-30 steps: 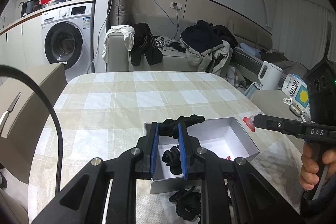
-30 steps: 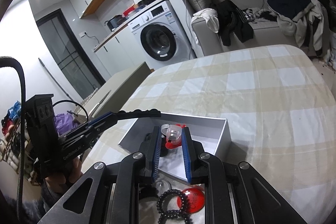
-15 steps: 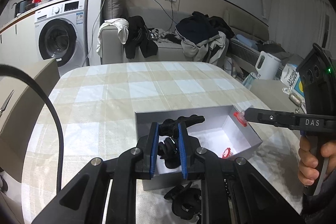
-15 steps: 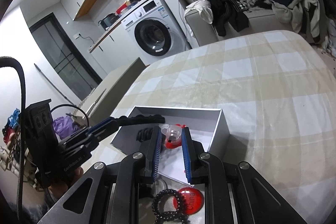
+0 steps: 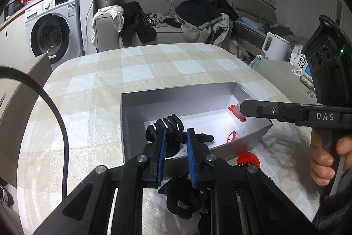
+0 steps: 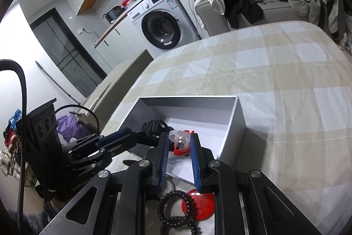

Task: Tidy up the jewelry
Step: 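Lower the clear-and-red container into the grey box and open the right gripper, then move the right gripper back to the black beaded bracelets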

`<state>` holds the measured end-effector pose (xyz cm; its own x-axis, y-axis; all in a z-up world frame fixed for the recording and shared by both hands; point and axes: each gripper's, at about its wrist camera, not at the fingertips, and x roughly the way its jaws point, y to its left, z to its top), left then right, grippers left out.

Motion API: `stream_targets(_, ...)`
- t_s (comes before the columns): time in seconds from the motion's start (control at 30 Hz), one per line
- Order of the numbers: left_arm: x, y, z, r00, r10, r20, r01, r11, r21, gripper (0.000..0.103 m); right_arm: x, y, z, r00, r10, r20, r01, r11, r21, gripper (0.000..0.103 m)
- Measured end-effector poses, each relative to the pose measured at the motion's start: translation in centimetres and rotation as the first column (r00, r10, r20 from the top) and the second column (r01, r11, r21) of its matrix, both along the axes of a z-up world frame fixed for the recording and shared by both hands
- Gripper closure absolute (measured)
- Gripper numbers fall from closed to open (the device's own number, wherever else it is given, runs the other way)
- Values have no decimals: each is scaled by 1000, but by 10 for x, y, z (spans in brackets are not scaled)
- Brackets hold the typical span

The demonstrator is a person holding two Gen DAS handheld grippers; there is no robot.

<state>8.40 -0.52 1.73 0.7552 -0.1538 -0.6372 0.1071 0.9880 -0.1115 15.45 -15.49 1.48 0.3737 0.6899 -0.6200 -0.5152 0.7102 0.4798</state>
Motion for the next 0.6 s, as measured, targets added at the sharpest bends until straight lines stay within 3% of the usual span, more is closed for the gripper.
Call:
stream_targets(0.3,-1,1,1,999,3,-53,-6,999,-41,90,7,-3,-3,1000,16,-10,-16,1000,4,85)
stream_targets(0.6,-7,0,3,999,20,-30,-21,999,-31,88,1,2,2,999,38,8,-38,999,-20,82)
